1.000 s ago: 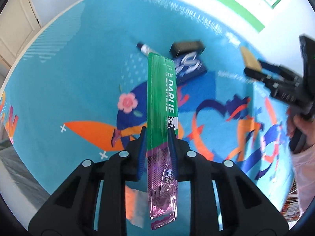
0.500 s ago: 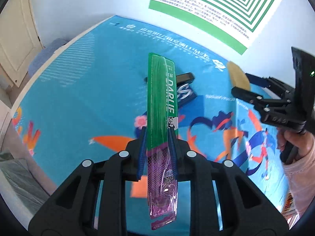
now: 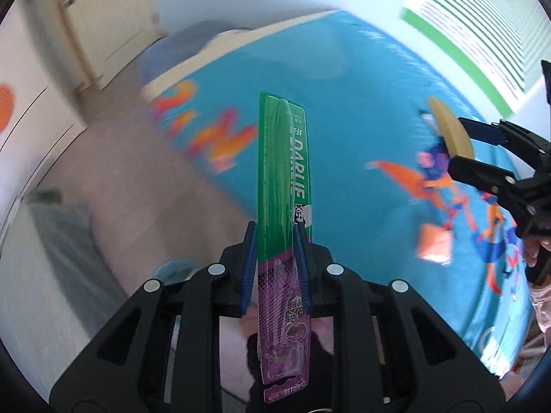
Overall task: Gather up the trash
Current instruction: 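Carry the held sponge and DARLIE box over the blue wastebasket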
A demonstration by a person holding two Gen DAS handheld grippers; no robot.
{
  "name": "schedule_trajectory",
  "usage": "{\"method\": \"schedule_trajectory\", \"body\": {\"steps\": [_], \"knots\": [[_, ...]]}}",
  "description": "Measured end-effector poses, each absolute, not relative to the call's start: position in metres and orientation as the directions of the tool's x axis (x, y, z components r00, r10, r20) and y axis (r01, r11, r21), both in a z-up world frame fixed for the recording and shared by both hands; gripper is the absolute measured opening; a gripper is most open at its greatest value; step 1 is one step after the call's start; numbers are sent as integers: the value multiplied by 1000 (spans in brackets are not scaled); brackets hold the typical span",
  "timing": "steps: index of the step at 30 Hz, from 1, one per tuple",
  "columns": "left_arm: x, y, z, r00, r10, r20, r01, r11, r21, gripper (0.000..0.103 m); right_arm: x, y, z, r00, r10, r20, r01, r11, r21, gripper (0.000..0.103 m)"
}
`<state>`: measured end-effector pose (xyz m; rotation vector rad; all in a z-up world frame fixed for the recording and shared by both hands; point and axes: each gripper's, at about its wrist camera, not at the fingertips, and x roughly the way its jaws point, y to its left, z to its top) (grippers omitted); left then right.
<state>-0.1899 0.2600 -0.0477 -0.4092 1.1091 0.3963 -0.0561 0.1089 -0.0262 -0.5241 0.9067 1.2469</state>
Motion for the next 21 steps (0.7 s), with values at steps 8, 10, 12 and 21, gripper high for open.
{"method": "schedule_trajectory", "body": {"steps": [8,10,12,21], "knots": [[-295,337,-80,297,130,-946,-677,727,-113,19,-151,225,-54,-161,519,-840,-979,25,203,75],[-316,351,-91,276,119,-954,-709,695,-118,19,-169,244,-60,-200,496,-845,-975,-15,222,75],[-339,363,-103,252,104,-962,-741,660,-123,19,-187,261,-67,-228,474,-850,-971,-54,231,75],[-390,396,-149,217,22,-976,-817,551,-169,19,-254,322,-105,-330,361,-872,-944,-135,301,75]]}}
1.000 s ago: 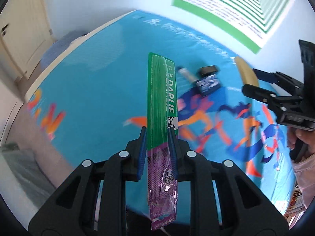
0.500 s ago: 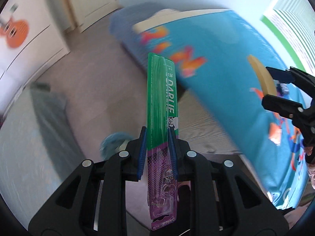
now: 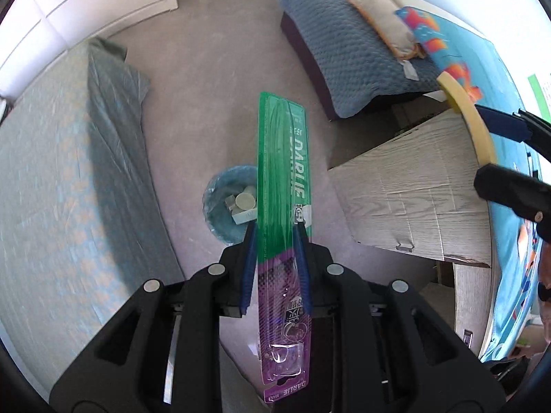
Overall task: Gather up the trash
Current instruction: 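Carry the held sponge and DARLIE box over the blue wastebasket, then open both tools to drop the sponge and DARLIE box into the wastebasket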
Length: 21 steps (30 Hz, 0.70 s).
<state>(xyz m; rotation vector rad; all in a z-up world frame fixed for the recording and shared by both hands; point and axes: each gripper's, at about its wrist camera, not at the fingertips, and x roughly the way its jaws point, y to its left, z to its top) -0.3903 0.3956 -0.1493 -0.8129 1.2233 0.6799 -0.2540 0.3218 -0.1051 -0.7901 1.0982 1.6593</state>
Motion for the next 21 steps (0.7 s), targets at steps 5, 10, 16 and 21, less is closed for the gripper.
{"method": "schedule_trajectory", "body": {"steps": [5,10,16,21], "knots": [[-397,417,-164,235,4,-972,-835,514,-199,20,-276,339,-117,-354,317,-880,-934,-158,320,75],[-401,429,-179,169,7,-986,-851,506,-142,72,-287,351,-127,-360,280,-890,-931,-168,324,82],[-414,435,-194,130,-19,-991,-866,484,-123,77,-287,354,-133,-365,252,-896,-929,-157,335,85],[-420,433,-190,133,3,-991,-875,470,-116,78,-278,353,-129,-355,265,-896,-934,-139,329,85]]}}
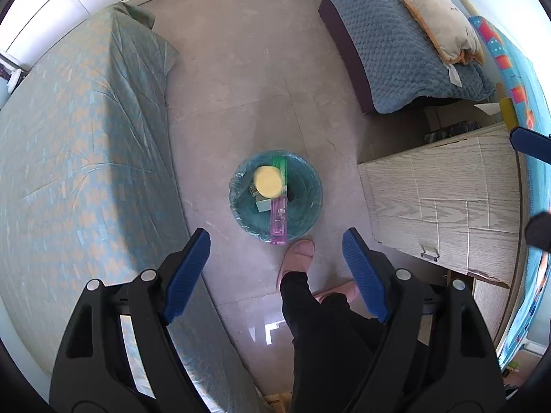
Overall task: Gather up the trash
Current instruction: 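Open both tools to drop the sponge and DARLIE box into the wastebasket, then move the right tool to the black box while the left tool approaches the white tube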
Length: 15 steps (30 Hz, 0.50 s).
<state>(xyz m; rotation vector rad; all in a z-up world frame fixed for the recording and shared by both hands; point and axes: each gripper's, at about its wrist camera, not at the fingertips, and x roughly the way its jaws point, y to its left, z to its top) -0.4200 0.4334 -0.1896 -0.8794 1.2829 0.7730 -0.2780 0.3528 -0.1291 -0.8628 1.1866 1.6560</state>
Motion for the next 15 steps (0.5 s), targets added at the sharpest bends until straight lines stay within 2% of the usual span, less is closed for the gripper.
{"method": "schedule_trajectory", "body": {"steps": [3,9,15], "knots": [[-420,433,-179,122,56,-991,-874,479,-80,85,-267,347,-122,-341,290,-894,-940,-120,319,85],[-405,431,-146,120,170,-978,-850,526,-13,89,-237,331,-106,-316,341,-885,-947,-52,318,85],[-361,418,-104,142,284,-948,-762,643,79,92,-194,292,-77,-256,434,-864,-949,56,309,85]]}}
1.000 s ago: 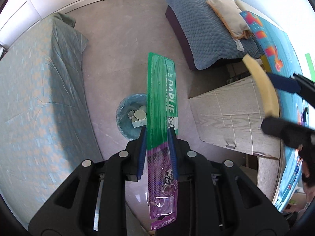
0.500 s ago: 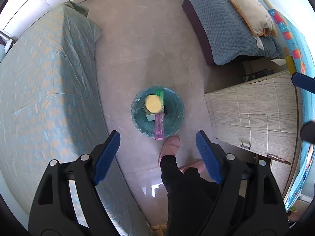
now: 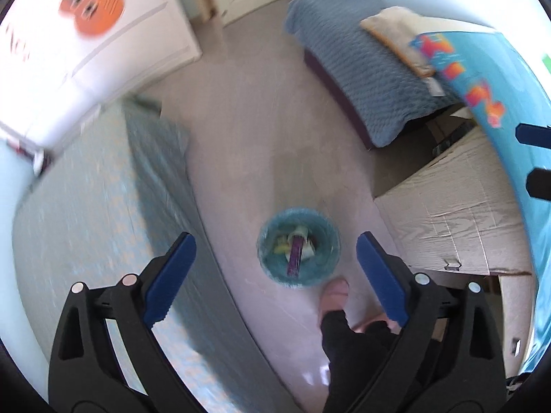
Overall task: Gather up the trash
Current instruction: 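Move the right tool to the black box while the left tool approaches the white tube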
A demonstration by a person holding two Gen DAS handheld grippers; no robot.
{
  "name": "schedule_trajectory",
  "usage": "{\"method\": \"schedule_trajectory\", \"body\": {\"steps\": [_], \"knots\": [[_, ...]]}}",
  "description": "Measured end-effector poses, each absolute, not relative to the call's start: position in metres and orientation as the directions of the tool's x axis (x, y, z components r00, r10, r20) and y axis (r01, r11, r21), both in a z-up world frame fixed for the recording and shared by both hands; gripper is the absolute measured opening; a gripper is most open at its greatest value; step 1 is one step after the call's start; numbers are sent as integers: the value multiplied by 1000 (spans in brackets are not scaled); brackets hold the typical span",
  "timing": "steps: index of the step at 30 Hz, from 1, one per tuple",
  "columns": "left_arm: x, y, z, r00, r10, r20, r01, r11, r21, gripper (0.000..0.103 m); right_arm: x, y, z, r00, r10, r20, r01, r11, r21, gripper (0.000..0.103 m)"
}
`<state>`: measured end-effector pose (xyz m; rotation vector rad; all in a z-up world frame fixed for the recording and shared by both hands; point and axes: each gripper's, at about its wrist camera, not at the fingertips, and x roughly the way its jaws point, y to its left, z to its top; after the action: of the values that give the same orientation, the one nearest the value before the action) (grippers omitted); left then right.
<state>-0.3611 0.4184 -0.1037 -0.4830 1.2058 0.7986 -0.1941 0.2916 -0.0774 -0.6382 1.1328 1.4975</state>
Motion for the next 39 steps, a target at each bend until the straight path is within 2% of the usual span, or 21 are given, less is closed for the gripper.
{"method": "schedule_trajectory", "body": {"steps": [9,15,28,39], "knots": [[-255,370,-56,277,320,-906,-547,828,125,96,-113,209,-41,-73,536,-841,-926,278,257,86],[-190,320,-40,350,284,-893,-409,904,128,96,-63,137,-32,43,552,-833,-882,412,227,88],[-70,200,-41,409,152,-900,-144,984,101,96,31,-9,-34,241,485,-841,-719,671,181,88],[22,128,-52,390,75,-918,7,996,84,96,100,-85,-55,289,431,-855,-633,756,167,88]]}}
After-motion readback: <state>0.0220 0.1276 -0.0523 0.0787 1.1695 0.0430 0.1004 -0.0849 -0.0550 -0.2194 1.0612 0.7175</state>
